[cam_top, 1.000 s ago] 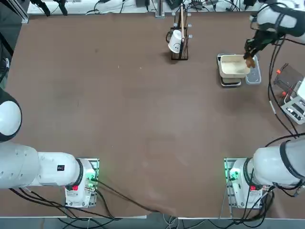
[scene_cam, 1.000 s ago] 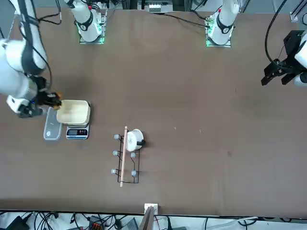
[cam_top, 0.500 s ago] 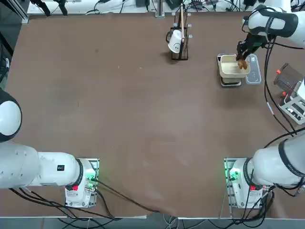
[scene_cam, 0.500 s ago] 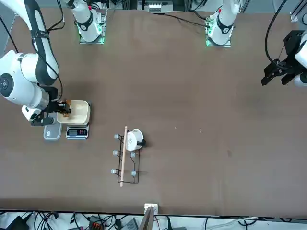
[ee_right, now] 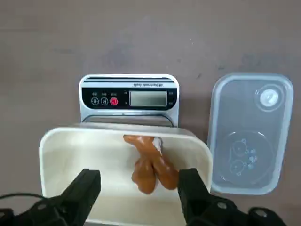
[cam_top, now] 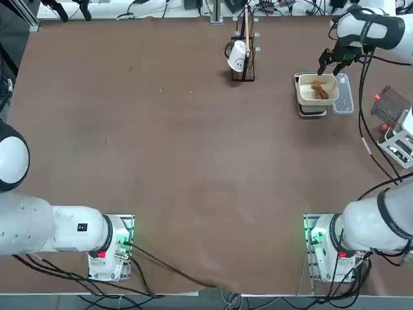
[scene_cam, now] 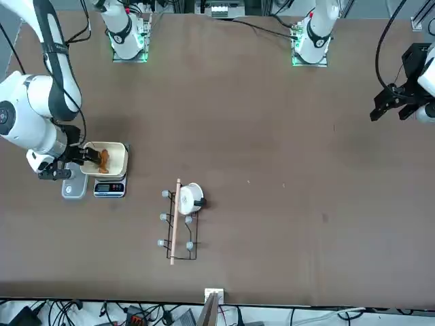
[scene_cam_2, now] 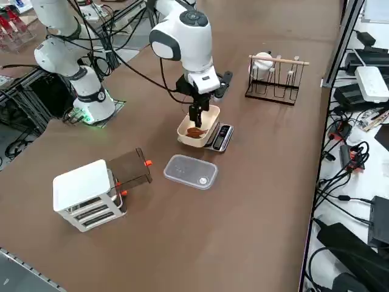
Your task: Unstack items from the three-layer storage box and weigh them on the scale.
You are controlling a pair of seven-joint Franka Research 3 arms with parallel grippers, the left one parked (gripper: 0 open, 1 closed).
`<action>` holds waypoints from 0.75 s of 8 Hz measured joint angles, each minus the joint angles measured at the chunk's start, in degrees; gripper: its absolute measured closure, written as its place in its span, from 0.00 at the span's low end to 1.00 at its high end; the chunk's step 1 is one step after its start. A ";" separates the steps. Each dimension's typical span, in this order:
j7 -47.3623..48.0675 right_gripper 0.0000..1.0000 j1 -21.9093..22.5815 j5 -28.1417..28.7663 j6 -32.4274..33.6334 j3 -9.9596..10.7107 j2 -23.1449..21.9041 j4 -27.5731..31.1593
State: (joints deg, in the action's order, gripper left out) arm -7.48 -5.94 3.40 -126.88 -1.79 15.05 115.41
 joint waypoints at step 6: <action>-26.63 0.98 -5.82 -20.12 11.49 3.35 -2.18 0.73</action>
State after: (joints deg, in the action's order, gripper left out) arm -34.11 -11.76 -16.72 -115.40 1.56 12.87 116.14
